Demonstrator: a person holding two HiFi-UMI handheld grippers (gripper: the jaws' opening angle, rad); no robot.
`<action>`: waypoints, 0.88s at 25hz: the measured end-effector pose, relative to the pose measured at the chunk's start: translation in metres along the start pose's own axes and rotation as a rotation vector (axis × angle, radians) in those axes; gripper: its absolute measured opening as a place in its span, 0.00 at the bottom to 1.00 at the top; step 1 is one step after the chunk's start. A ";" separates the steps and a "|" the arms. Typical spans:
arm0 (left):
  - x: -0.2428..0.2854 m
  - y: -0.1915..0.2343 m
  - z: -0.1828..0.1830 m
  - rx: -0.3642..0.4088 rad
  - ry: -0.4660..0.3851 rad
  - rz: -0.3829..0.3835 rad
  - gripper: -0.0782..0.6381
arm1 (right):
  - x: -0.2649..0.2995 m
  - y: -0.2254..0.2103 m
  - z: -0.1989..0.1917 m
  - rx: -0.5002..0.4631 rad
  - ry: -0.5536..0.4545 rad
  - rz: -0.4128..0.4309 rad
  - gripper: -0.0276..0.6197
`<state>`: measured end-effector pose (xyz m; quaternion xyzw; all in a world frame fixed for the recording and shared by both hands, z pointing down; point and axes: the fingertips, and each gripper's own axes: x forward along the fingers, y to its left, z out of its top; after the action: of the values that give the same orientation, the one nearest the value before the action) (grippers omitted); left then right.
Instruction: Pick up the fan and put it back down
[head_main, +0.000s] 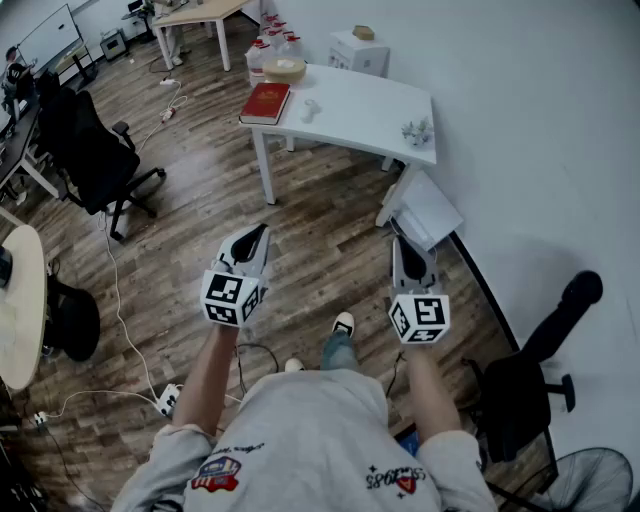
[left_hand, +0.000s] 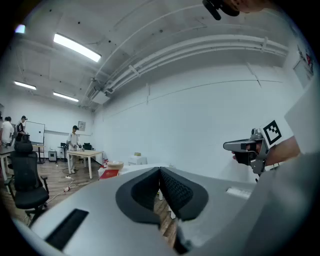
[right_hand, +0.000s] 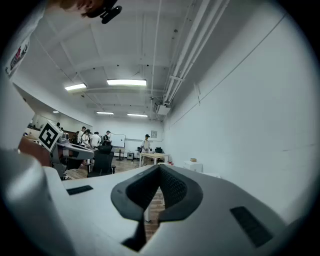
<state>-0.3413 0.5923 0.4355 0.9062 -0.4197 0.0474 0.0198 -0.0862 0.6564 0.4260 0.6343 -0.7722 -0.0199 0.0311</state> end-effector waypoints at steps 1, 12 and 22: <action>0.000 0.000 -0.002 -0.001 0.001 0.001 0.12 | 0.000 0.001 0.000 0.016 -0.004 0.009 0.02; 0.026 0.001 -0.005 -0.033 -0.012 -0.024 0.57 | 0.012 -0.004 -0.011 0.029 0.013 0.008 0.03; 0.100 0.009 -0.001 -0.011 0.004 -0.016 0.58 | 0.062 -0.052 -0.014 0.051 -0.001 0.032 0.03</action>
<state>-0.2838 0.5111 0.4466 0.9093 -0.4127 0.0466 0.0260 -0.0457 0.5860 0.4377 0.6223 -0.7826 -0.0001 0.0149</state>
